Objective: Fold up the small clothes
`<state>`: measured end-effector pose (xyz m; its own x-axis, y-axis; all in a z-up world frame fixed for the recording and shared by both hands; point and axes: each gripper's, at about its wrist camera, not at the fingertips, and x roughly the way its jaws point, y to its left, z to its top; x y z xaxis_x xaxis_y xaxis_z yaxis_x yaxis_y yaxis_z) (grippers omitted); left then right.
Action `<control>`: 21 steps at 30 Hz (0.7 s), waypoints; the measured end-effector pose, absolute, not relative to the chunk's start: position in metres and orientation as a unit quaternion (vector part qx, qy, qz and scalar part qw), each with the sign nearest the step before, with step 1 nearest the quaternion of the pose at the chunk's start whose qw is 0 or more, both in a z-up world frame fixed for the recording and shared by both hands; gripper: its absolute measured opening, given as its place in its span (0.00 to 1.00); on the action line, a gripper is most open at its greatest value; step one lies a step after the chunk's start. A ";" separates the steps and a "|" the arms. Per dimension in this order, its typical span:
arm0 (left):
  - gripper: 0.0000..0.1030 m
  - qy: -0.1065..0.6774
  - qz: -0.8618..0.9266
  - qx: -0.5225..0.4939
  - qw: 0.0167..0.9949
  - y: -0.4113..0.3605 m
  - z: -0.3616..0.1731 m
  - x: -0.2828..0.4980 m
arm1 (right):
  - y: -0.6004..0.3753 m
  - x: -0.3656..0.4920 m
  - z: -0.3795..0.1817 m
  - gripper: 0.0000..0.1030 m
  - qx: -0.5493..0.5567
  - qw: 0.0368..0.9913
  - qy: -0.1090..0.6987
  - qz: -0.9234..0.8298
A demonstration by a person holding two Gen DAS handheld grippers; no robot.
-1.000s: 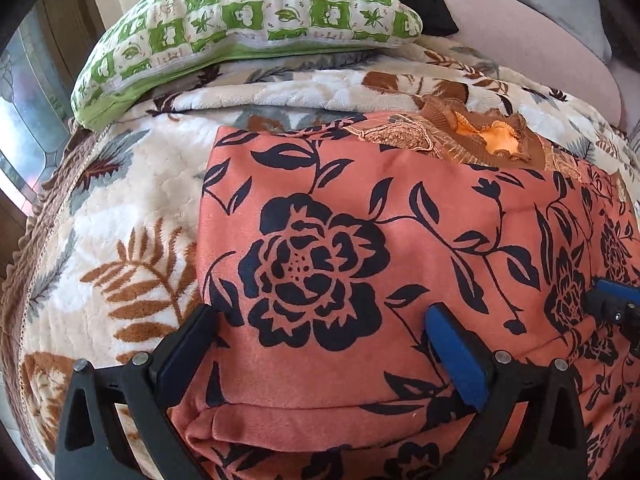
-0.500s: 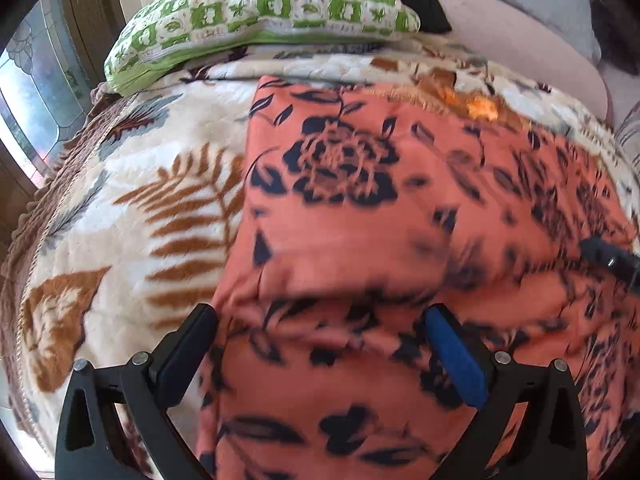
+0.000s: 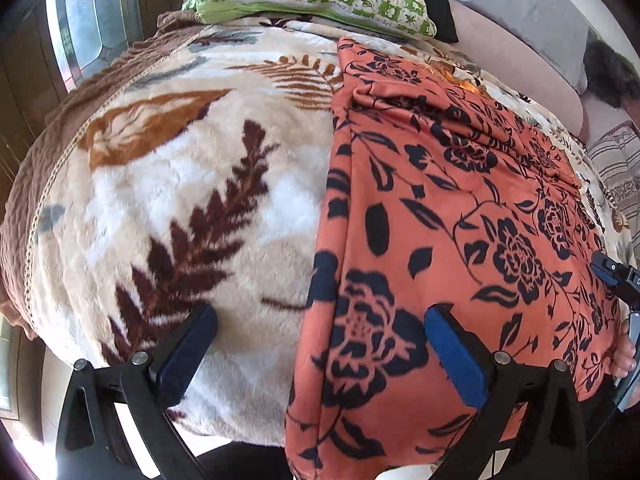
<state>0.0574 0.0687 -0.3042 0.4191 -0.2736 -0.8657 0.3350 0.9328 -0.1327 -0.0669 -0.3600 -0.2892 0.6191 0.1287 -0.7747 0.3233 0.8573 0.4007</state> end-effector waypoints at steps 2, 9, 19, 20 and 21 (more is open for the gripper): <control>1.00 0.504 -0.186 0.065 0.841 0.065 -0.307 0.044 | -0.357 -0.083 -0.287 0.65 0.250 0.864 0.434 -0.053; 0.62 0.488 -0.242 0.061 0.836 0.054 -0.300 0.018 | -0.346 -0.128 -0.280 0.65 0.221 0.866 0.447 -0.047; 0.53 0.511 -0.277 -0.027 0.813 0.059 -0.298 0.028 | -0.421 -0.187 -0.264 0.66 0.370 0.829 0.404 -0.113; 0.54 0.510 -0.279 -0.025 0.813 0.057 -0.298 0.026 | -0.428 -0.190 -0.267 0.66 0.386 0.821 0.404 -0.121; 0.54 0.509 -0.278 -0.019 0.815 0.054 -0.298 0.026 | -0.433 -0.192 -0.271 0.66 0.402 0.812 0.404 -0.122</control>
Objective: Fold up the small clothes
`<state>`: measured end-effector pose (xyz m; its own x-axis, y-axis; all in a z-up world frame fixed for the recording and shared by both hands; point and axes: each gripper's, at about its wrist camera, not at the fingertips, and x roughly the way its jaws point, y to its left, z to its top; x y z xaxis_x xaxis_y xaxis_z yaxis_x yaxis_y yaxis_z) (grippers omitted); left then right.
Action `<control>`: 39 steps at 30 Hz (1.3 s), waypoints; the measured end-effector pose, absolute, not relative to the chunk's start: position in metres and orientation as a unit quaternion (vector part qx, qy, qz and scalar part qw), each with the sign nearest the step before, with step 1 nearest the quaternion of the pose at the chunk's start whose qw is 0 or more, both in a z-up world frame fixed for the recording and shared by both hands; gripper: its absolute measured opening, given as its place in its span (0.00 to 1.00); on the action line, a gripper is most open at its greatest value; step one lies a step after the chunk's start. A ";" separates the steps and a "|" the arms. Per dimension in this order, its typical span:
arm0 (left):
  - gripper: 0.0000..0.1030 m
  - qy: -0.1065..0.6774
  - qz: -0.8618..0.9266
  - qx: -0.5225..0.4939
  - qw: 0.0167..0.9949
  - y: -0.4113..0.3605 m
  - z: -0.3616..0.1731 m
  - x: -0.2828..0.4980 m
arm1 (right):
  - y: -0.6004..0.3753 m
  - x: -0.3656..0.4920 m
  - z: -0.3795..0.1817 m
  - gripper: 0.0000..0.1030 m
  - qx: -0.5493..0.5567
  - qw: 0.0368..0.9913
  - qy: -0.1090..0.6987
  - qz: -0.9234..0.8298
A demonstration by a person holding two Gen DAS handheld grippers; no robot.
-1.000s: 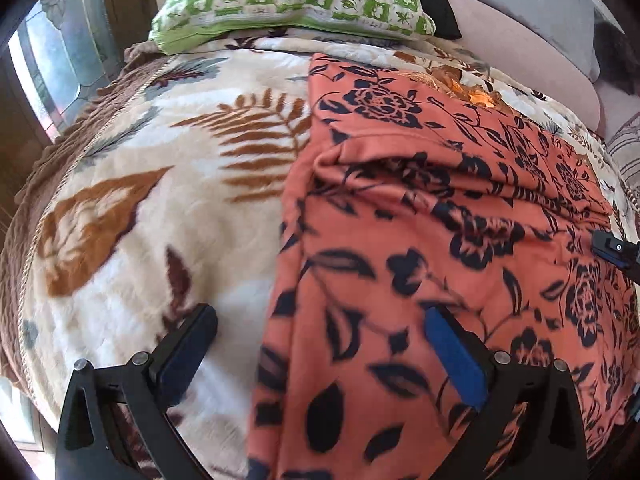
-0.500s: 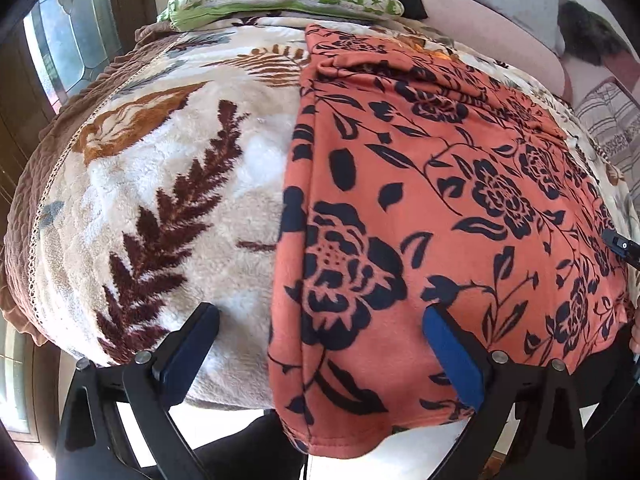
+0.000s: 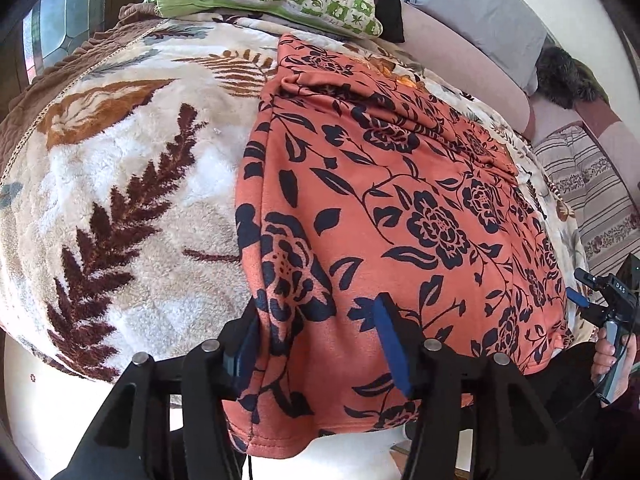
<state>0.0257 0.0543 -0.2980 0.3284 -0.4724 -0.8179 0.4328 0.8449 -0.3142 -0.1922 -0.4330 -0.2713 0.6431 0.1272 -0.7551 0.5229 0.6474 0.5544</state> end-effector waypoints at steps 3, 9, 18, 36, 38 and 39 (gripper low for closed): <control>0.53 0.506 -0.283 -0.019 0.815 0.051 -0.298 0.026 | -0.431 -0.188 -0.283 0.66 0.421 0.795 0.422 -0.109; 0.20 0.513 -0.286 -0.031 0.809 0.052 -0.300 0.034 | -0.402 -0.175 -0.287 0.66 0.335 0.812 0.464 -0.114; 0.11 0.535 -0.319 -0.057 0.780 0.062 -0.298 0.045 | -0.391 -0.165 -0.275 0.09 0.290 0.804 0.513 -0.077; 0.44 0.509 -0.270 -0.124 0.808 -0.019 -0.231 0.309 | -0.530 0.058 -0.208 0.14 0.443 0.834 0.323 -0.065; 0.51 0.527 -0.196 -0.156 0.812 -0.014 -0.260 0.330 | -0.548 0.082 -0.233 0.22 0.444 0.825 0.334 -0.106; 0.51 0.526 -0.181 -0.180 0.811 -0.008 -0.270 0.330 | -0.556 0.087 -0.247 0.22 0.447 0.819 0.336 -0.129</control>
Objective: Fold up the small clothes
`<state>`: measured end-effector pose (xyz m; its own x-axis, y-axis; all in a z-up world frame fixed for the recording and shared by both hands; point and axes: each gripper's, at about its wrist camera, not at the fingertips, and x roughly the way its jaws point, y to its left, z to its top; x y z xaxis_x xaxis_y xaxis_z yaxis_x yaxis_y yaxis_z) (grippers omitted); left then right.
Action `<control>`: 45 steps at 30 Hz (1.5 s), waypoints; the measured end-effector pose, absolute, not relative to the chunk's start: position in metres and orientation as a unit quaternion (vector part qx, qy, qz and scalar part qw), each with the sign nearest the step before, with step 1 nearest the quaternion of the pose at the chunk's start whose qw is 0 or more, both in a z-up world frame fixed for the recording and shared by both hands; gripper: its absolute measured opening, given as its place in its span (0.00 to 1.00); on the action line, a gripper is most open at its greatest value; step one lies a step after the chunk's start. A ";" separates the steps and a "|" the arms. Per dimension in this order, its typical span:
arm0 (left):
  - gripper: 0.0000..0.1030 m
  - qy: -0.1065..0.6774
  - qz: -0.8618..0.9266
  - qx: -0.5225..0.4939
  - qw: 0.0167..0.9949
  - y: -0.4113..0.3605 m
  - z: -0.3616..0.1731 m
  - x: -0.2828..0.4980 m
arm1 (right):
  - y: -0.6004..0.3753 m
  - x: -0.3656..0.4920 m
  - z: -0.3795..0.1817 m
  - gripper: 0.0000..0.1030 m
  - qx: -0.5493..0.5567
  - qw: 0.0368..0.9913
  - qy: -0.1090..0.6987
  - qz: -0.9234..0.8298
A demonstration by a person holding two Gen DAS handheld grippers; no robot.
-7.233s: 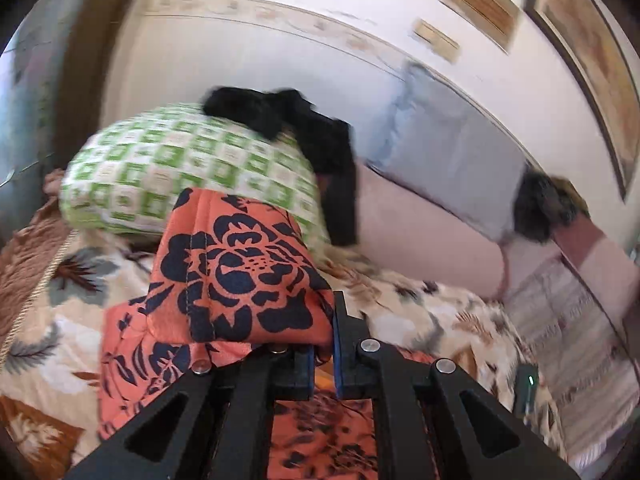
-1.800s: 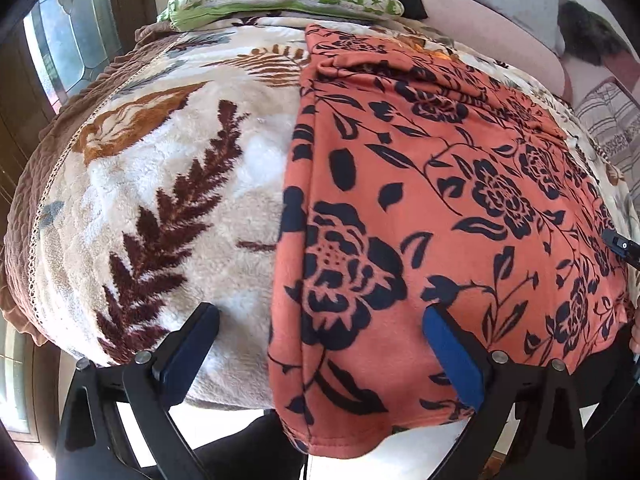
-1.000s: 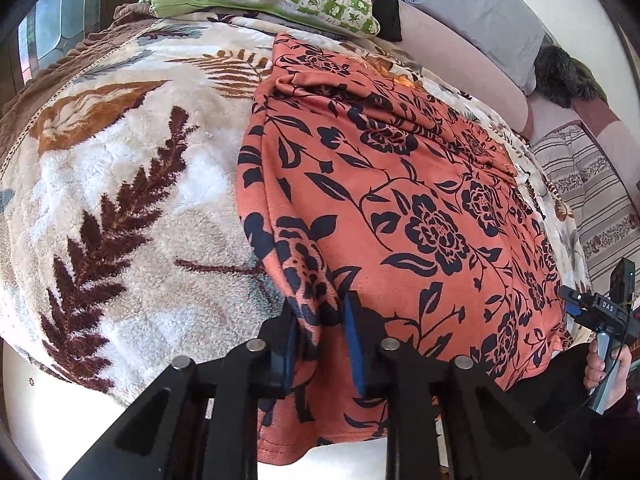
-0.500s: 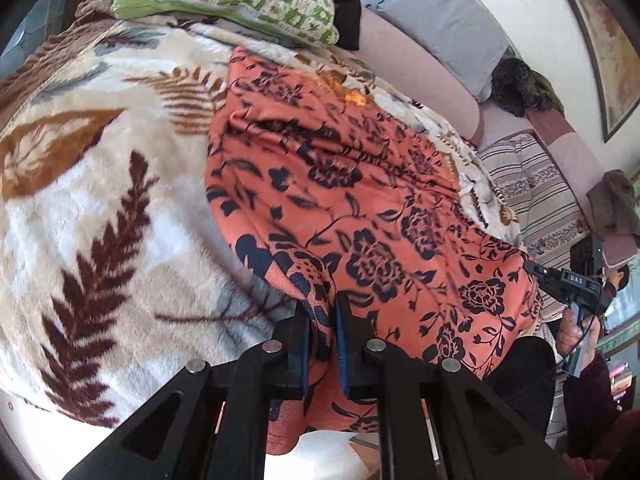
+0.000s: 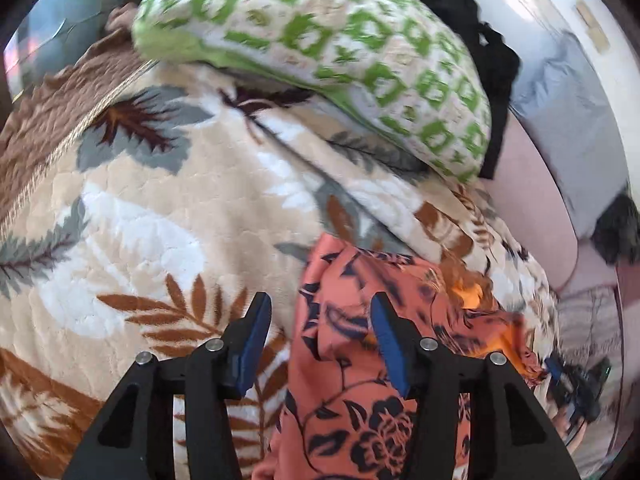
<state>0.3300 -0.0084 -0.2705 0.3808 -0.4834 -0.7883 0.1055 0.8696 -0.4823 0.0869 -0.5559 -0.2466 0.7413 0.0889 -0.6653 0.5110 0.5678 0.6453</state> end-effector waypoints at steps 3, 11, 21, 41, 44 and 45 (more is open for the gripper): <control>0.51 0.492 -0.155 -0.225 0.827 0.006 -0.274 0.303 | -0.570 0.076 -0.280 0.23 0.483 0.801 0.322 -0.146; 0.61 0.429 -0.198 -0.179 0.863 -0.055 -0.234 0.207 | -0.514 0.058 -0.250 0.23 0.350 0.868 0.336 -0.102; 0.60 0.454 -0.232 -0.066 0.858 -0.112 -0.277 0.197 | -0.431 0.194 -0.286 0.23 0.194 0.844 0.489 -0.101; 0.60 0.484 -0.253 -0.132 0.827 -0.069 -0.277 0.194 | -0.246 0.302 -0.282 0.23 0.154 0.835 0.518 0.108; 0.61 0.487 -0.254 -0.125 0.826 -0.071 -0.277 0.195 | -0.248 0.348 -0.275 0.23 0.175 0.853 0.486 0.072; 0.61 0.489 -0.255 -0.125 0.825 -0.071 -0.277 0.196 | -0.253 0.356 -0.266 0.23 0.186 0.866 0.460 0.064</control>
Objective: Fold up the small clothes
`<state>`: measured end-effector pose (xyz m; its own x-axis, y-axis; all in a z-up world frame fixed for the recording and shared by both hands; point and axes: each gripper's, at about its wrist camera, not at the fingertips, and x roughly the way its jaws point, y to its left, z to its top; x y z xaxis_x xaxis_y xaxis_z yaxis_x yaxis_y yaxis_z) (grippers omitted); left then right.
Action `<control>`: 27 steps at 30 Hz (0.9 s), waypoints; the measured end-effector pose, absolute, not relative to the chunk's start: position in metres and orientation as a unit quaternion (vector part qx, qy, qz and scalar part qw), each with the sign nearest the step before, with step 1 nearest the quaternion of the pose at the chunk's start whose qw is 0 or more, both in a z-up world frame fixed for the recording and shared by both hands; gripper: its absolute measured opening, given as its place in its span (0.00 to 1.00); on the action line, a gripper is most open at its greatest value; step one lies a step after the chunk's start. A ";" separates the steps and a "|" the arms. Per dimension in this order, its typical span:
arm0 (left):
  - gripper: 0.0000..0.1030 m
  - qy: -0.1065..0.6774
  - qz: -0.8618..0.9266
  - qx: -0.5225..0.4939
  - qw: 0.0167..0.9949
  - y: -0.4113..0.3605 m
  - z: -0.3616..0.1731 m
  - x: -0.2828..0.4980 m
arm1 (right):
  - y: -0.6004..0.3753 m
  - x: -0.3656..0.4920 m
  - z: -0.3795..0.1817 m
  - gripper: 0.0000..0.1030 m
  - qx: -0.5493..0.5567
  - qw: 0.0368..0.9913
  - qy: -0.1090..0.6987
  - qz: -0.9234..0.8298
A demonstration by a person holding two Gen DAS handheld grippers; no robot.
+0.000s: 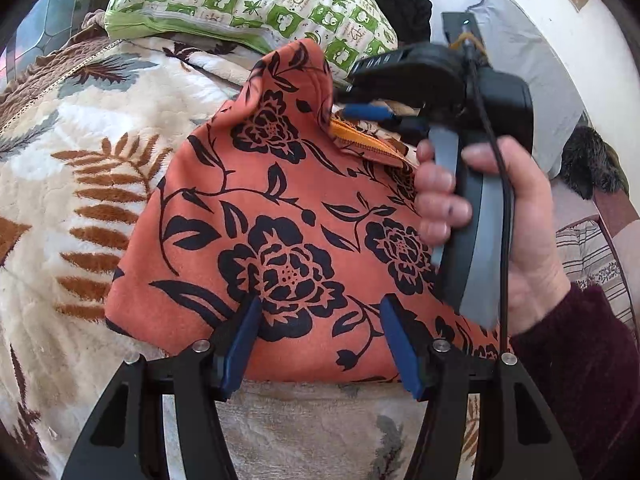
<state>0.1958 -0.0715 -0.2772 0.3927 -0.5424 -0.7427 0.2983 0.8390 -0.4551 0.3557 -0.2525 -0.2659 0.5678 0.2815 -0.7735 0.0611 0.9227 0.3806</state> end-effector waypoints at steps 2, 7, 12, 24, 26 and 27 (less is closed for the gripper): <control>0.61 0.492 -0.256 -0.129 0.822 -0.072 -0.277 0.199 | -0.265 0.359 -0.247 0.23 0.204 0.884 0.417 0.052; 0.61 0.494 -0.251 -0.140 0.820 -0.072 -0.271 0.204 | -0.293 0.325 -0.221 0.23 0.182 0.898 0.400 0.031; 0.61 0.447 -0.231 -0.102 0.858 -0.076 -0.250 0.195 | -0.345 0.233 -0.227 0.23 0.171 0.890 0.422 -0.012; 0.66 0.478 -0.162 -0.039 0.862 -0.109 -0.263 0.197 | -0.435 0.058 -0.280 0.22 0.285 0.823 0.478 -0.117; 0.66 0.464 -0.162 -0.036 0.870 -0.111 -0.258 0.192 | -0.437 0.052 -0.273 0.22 0.306 0.826 0.459 -0.116; 0.66 0.457 -0.162 -0.030 0.874 -0.114 -0.256 0.190 | -0.437 0.052 -0.269 0.22 0.317 0.829 0.447 -0.111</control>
<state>0.1896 -0.1139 -0.2563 0.5292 -0.3110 -0.7894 0.2557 0.9456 -0.2012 0.0518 -0.4368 -0.2690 0.5760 0.1003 -0.8113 0.4669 0.7742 0.4272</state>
